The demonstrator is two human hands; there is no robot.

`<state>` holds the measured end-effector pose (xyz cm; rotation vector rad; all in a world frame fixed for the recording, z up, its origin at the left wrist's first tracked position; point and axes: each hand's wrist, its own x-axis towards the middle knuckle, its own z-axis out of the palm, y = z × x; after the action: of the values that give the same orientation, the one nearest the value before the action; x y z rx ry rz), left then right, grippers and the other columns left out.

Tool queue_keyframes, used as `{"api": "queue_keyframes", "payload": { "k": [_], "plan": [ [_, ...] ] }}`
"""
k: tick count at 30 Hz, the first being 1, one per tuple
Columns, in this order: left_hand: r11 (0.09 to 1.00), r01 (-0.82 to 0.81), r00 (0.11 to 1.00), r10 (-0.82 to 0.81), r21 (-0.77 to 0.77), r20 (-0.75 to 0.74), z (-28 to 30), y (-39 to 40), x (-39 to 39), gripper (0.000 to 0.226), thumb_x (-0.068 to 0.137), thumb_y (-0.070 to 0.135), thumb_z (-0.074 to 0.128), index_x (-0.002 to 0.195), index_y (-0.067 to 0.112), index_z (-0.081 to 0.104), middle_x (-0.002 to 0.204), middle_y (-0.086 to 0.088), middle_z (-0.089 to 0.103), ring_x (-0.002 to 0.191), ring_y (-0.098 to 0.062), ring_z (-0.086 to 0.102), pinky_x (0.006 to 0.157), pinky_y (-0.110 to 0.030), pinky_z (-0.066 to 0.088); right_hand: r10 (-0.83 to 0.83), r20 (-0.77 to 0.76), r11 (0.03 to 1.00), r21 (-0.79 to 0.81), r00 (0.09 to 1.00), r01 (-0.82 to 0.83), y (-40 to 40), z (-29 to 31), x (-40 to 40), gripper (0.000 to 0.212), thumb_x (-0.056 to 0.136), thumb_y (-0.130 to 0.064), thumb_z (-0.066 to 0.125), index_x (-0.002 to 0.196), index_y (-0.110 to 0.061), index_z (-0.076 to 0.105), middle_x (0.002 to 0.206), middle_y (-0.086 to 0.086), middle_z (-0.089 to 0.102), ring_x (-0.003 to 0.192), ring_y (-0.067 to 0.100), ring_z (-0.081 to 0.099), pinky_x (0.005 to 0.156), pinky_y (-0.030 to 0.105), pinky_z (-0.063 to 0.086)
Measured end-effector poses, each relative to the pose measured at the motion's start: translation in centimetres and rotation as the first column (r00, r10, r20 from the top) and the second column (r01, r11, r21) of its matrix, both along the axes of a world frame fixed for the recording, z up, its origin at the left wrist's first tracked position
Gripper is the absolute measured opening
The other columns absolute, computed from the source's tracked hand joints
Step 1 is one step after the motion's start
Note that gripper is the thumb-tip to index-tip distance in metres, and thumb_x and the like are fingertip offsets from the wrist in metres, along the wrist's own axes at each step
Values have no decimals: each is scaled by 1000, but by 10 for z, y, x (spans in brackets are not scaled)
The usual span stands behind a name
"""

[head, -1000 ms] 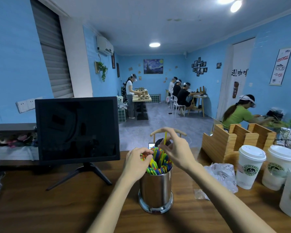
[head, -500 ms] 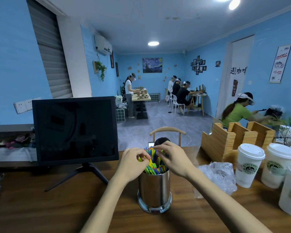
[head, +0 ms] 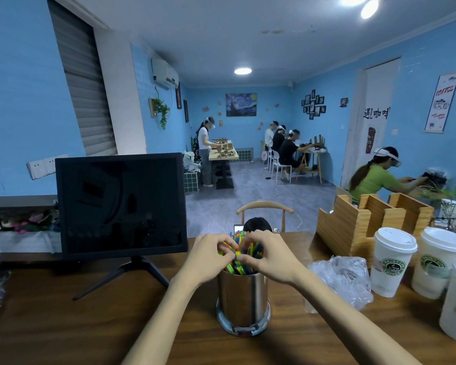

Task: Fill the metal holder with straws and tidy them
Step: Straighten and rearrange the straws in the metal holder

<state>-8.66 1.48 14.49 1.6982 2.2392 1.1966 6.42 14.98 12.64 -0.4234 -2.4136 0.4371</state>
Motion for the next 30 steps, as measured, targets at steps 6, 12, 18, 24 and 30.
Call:
{"api": "queue_keyframes", "payload": {
  "k": [6, 12, 18, 24, 30],
  "plan": [
    [996, 10, 999, -15, 94, 50, -4, 1, 2, 18, 88, 14, 67, 93, 31, 63, 70, 4, 67, 55, -5, 46, 60, -24, 46, -11, 32, 999, -32, 999, 13, 2, 2, -1, 16, 84, -48, 70, 88, -32, 72, 86, -19, 57, 88, 9, 53, 85, 37, 43],
    [999, -30, 998, 27, -42, -55, -10, 6, -1, 19, 91, 33, 68, 99, 39, 51, 77, 22, 70, 87, -7, 60, 87, -35, 47, -13, 32, 999, -52, 999, 15, 1, 1, -5, 25, 84, -55, 69, 88, -31, 75, 90, -13, 61, 88, 11, 56, 84, 37, 46],
    [1000, -31, 999, 31, 2, 21, -8, 4, 1, 16, 91, 33, 69, 93, 34, 53, 71, 19, 73, 78, -8, 64, 86, -36, 51, -48, 33, 996, -73, 998, 50, 1, 6, -9, 29, 84, -56, 72, 80, -28, 76, 82, -9, 65, 82, 11, 59, 79, 37, 47],
    [976, 57, 993, -78, -209, -89, 1, -1, -6, 17, 92, 24, 50, 101, 38, 49, 83, 32, 71, 107, -5, 48, 101, -35, 24, -62, 69, 996, -62, 996, 67, 2, 7, -11, 22, 90, -42, 67, 80, -23, 75, 82, -4, 67, 73, 15, 58, 72, 38, 46],
    [971, 102, 994, -111, -216, -26, 6, -5, -10, 20, 96, 21, 58, 102, 39, 52, 92, 23, 74, 94, 1, 59, 100, -32, 29, -77, 76, 995, -60, 994, 82, 1, 7, -10, 24, 90, -42, 63, 83, -22, 76, 84, -3, 67, 76, 14, 59, 71, 37, 47]
  ]
}}
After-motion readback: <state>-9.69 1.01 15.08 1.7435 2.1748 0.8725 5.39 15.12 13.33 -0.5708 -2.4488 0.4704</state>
